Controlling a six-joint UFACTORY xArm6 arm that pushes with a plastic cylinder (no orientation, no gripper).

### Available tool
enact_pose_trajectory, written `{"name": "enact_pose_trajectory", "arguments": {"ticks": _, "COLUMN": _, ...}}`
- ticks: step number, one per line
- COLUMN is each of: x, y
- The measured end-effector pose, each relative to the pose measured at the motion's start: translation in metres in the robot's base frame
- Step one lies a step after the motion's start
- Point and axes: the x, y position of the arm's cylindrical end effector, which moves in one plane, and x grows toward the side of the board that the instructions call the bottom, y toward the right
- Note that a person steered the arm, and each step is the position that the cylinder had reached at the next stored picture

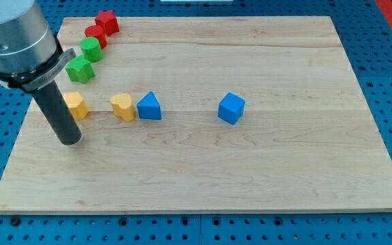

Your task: Place the red star parallel to the right of the red circle

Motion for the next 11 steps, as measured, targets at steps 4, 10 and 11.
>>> {"name": "enact_pose_trajectory", "arguments": {"ticks": 4, "x": -0.151, "y": -0.067}}
{"name": "enact_pose_trajectory", "arguments": {"ticks": 10, "x": -0.297, "y": 0.078}}
{"name": "enact_pose_trajectory", "arguments": {"ticks": 11, "x": -0.249, "y": 0.128}}
